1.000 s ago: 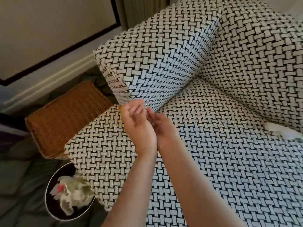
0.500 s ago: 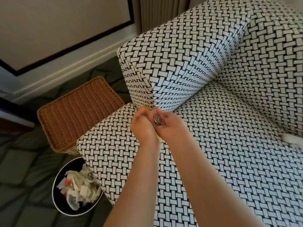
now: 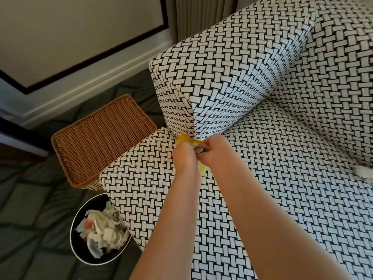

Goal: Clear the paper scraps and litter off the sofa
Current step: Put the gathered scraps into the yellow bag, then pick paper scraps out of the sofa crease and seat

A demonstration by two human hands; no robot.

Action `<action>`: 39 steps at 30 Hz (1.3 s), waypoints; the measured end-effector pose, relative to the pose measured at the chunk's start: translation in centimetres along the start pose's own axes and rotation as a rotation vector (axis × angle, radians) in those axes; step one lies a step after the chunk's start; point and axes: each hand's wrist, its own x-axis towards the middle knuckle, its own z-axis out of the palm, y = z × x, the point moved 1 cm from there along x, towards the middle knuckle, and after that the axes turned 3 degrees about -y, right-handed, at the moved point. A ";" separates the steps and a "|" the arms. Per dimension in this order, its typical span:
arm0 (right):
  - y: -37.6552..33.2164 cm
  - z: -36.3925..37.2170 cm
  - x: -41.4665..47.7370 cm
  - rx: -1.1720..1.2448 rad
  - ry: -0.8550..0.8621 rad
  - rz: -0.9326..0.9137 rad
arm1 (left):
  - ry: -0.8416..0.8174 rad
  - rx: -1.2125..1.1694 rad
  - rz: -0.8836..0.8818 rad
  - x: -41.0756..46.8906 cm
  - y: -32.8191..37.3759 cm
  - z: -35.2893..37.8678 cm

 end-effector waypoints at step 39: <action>15.8 -34.9 -6.4 0.092 0.871 0.007 | -0.566 0.996 0.173 -6.7 -22.6 23.9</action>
